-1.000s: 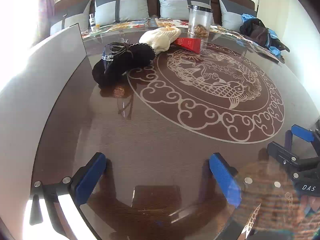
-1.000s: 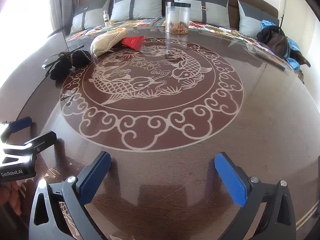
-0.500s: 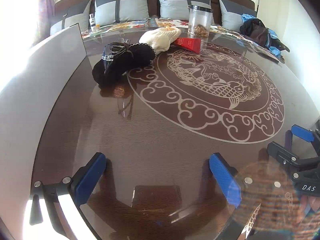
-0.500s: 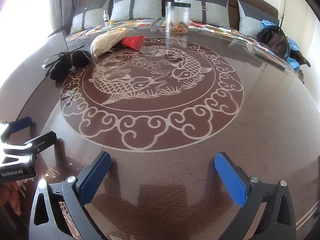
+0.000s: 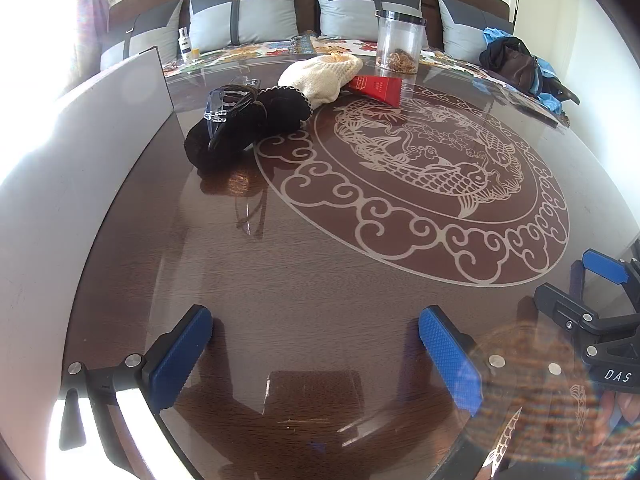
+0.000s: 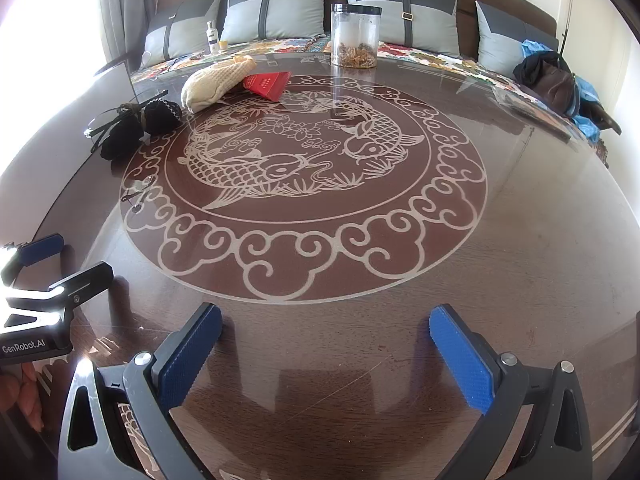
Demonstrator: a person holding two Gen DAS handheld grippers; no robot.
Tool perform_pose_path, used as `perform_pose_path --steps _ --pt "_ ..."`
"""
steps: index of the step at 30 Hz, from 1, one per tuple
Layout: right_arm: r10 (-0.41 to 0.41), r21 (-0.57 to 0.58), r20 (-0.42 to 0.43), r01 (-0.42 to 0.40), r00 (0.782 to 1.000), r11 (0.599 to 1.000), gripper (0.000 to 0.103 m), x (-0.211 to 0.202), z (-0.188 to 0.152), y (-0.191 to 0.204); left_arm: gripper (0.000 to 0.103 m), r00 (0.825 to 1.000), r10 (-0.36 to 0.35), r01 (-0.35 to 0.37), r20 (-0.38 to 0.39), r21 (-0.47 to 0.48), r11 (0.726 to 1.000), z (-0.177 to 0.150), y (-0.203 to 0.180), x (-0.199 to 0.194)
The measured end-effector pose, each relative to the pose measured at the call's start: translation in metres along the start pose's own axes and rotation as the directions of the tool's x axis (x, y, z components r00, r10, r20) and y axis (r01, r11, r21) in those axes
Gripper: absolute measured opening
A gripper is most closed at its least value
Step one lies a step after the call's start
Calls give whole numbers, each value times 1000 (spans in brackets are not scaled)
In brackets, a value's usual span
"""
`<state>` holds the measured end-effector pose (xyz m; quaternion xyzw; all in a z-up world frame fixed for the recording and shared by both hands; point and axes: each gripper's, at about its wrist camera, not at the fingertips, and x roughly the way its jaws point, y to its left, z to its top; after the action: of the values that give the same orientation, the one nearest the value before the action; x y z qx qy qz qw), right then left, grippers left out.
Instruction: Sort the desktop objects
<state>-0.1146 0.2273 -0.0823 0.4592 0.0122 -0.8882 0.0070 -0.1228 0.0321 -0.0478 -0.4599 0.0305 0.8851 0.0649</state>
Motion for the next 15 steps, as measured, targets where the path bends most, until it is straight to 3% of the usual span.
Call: perform_pose_path --steps 5,9,15 --pt "0 0 0 0 1000 1000 103 0 0 0 103 1000 -10 10 -4 8 1000 0 1 0" --pt "0 0 0 0 1000 1000 103 0 0 0 103 997 -16 19 -73 40 999 18 10 9" --pt "0 0 0 0 1000 1000 103 0 0 0 103 999 -14 15 46 -26 1000 99 50 -6"
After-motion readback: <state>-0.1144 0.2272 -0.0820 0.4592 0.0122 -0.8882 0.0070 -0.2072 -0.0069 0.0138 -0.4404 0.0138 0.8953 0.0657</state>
